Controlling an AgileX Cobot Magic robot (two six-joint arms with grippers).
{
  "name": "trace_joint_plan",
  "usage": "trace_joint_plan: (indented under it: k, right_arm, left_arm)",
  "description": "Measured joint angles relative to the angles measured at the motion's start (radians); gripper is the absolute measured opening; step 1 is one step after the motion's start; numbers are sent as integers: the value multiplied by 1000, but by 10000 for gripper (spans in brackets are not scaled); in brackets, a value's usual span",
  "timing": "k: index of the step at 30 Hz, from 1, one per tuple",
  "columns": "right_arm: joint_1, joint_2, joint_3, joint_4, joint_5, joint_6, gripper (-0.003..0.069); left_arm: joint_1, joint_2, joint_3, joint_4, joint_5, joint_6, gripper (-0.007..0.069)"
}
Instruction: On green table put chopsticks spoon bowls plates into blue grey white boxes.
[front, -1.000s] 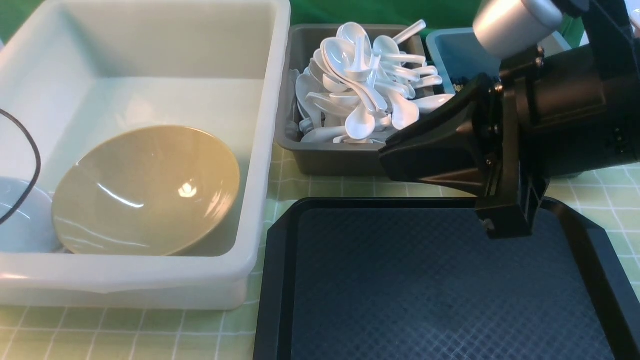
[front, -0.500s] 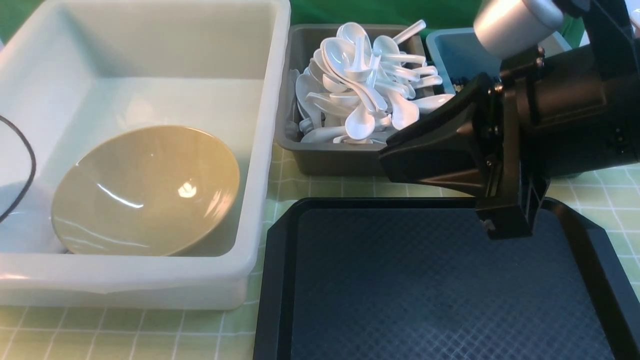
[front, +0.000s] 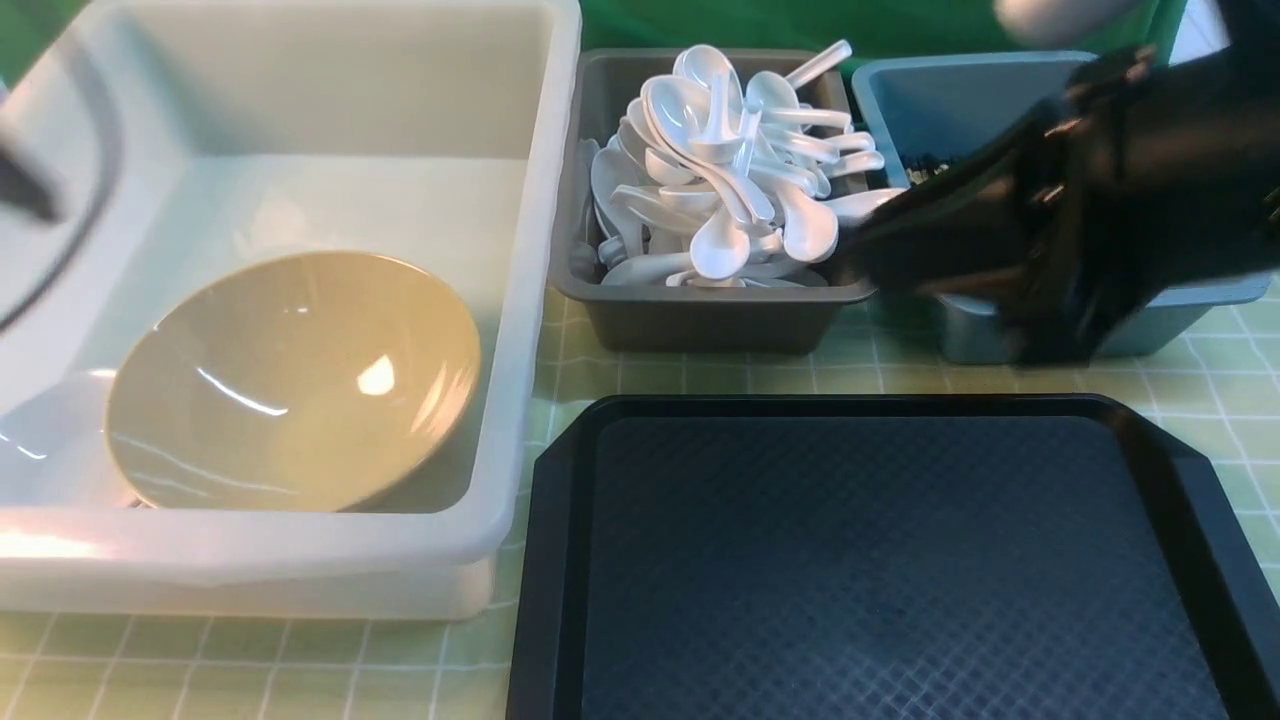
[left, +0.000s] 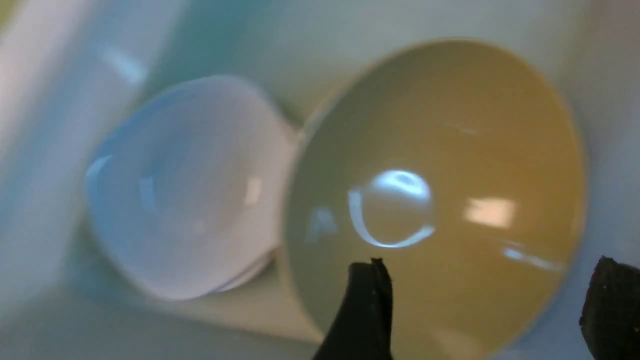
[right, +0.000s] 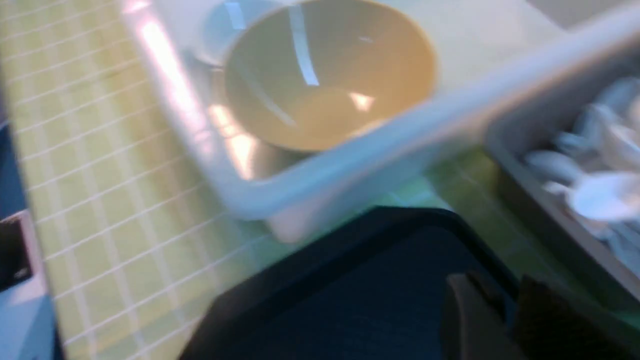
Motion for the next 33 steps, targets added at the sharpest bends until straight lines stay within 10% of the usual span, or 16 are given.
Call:
trace_joint_plan:
  k: [6, 13, 33]
  right_arm:
    - [-235, -119, 21, -72, 28, 86, 155]
    - [-326, -294, 148, -87, -51, 103, 162]
    - [-326, -1196, 876, -75, -367, 25, 183]
  left_arm:
    - [-322, -197, 43, 60, 13, 39, 293]
    - [-389, -449, 259, 198, -134, -69, 20]
    - [-430, -1210, 733, 90, -206, -164, -1]
